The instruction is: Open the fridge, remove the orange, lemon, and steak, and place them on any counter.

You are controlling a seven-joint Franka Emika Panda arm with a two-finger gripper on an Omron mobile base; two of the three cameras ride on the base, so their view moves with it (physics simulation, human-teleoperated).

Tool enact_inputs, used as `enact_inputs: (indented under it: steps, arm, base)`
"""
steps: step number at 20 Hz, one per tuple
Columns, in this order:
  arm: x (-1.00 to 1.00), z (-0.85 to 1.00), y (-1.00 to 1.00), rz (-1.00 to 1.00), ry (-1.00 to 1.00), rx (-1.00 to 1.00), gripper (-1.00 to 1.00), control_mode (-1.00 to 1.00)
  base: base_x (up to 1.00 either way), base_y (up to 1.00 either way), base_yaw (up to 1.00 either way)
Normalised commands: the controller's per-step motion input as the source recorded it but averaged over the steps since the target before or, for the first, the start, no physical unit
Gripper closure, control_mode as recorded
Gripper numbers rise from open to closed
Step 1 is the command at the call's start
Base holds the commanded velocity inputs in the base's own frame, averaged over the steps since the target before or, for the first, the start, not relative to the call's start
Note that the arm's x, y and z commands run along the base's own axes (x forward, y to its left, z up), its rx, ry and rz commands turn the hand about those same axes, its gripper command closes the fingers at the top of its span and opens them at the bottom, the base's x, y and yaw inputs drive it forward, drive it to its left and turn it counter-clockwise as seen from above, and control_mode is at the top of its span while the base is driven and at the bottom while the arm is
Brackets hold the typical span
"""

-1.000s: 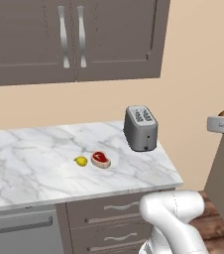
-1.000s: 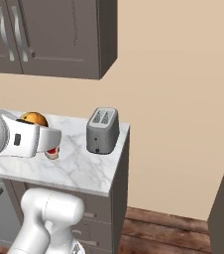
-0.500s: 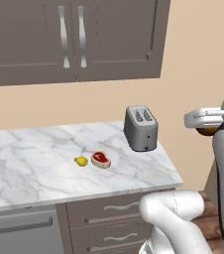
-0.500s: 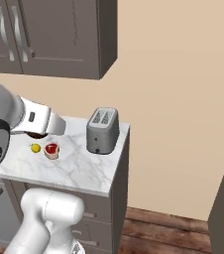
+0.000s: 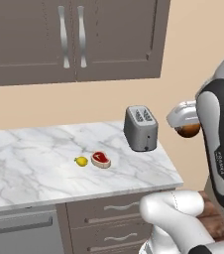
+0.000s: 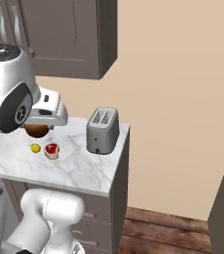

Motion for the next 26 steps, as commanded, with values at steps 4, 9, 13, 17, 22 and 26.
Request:
enact_inputs:
  steps: [4, 9, 13, 17, 22, 26]
  arm:
    - [0.35, -0.60, 0.29, 0.19, 0.07, -0.01, 1.00, -1.00]
    - [0.46, -0.71, 0.38, 0.13, 0.04, -0.01, 1.00, -1.00]
    - [0.62, -0.49, 0.11, 0.04, 0.02, 0.00, 1.00, -1.00]
    - [0.57, -0.34, 0.06, 0.00, 0.01, 0.00, 1.00, -1.00]
    - [0.46, -0.31, 0.31, 0.00, 0.06, -0.04, 1.00, -1.00]
    - [0.46, -0.42, 0.40, 0.00, 0.05, -0.11, 1.00, -1.00]
  base:
    - [0.00, 0.00, 0.00]
    - [0.00, 0.00, 0.00]
    - [0.00, 0.00, 0.00]
    - [0.00, 0.00, 0.00]
    - [0.00, 0.00, 0.00]
    - [0.00, 0.00, 0.00]
